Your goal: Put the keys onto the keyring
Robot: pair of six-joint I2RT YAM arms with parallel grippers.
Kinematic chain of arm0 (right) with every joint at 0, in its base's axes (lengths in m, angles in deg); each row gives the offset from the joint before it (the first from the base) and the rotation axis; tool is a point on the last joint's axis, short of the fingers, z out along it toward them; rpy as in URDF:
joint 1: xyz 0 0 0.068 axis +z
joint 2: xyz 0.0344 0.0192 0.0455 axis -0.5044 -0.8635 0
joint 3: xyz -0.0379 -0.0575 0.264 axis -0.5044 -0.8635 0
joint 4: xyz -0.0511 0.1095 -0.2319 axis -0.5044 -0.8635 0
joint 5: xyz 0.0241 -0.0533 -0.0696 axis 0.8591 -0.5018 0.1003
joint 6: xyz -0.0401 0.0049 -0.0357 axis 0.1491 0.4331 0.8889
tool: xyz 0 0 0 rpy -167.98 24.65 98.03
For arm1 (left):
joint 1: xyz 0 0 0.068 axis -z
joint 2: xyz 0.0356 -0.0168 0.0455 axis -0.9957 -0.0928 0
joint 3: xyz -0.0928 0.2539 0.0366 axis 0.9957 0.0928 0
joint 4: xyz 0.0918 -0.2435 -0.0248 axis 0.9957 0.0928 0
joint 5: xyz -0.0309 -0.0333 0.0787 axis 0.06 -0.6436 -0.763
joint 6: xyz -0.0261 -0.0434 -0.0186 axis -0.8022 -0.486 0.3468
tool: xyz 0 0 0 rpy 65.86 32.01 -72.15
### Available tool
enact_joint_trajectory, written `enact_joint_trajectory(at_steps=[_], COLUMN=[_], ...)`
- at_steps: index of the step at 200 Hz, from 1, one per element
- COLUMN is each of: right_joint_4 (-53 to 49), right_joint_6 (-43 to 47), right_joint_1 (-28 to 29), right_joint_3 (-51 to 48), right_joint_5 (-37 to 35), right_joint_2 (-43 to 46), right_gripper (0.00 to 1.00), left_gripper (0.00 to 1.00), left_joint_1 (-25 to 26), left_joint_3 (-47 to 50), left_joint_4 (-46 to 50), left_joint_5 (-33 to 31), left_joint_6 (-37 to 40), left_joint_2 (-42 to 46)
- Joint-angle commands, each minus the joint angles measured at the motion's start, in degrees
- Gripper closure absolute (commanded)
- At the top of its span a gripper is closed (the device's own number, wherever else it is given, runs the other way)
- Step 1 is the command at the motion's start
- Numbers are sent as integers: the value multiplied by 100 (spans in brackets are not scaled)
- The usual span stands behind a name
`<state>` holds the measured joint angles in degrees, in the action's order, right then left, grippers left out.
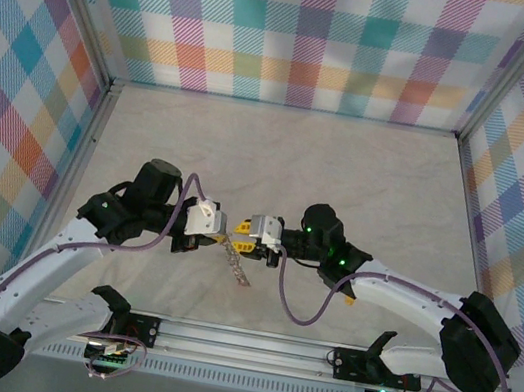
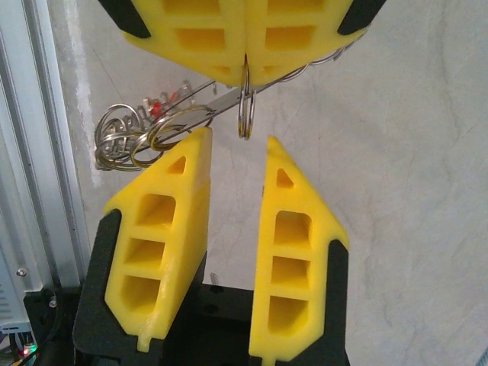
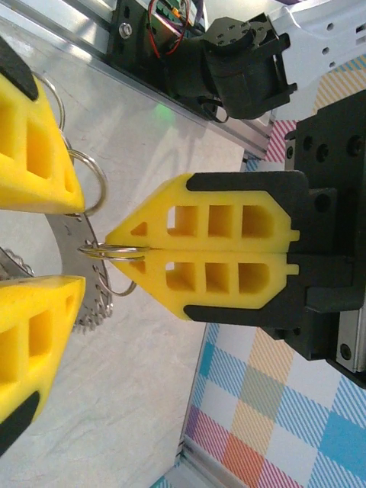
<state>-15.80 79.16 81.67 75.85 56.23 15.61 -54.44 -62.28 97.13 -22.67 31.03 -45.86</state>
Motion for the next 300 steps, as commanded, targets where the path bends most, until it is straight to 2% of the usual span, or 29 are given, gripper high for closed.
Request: enact_joint_trajectory(at_steps=[1, 79, 95, 121, 148, 168, 184, 218, 300], right_joint_4=[115, 177, 283, 521, 876, 1439, 1624, 1723, 1778], right_joint_6=[-72, -152, -212, -288, -451, -637, -761, -838, -873], right_joint_1=[26, 102, 132, 154, 153, 154, 152, 153, 154], right_joint_3=[133, 234, 244, 208, 72, -73, -141, -222, -213], right_joint_5=[3, -71, -139, -270, -404, -393, -349, -283, -160], right_joint_2=[-42, -230, -311, -400, -386, -343, -301, -219, -220], right_gripper=[71, 77, 82, 100, 100, 100, 100, 100, 100], left_gripper=[100, 100, 100, 100, 100, 81, 74, 72, 72], left_joint_1=[4, 8, 8, 7, -13, -208, -315, -388, -397], left_joint_3=[-224, -323, -314, -305, -301, -111, 105, 202, 209], left_joint_4=[-6, 32, -11, -115, -176, -504, -795, -763, -443], left_joint_5=[178, 227, 301, 362, 475, 877, 860, 830, 753], left_joint_6=[113, -39, -79, -112, -182, -453, -704, -783, -160], left_joint_2=[-35, -245, -255, -259, -232, -46, 146, 251, 99])
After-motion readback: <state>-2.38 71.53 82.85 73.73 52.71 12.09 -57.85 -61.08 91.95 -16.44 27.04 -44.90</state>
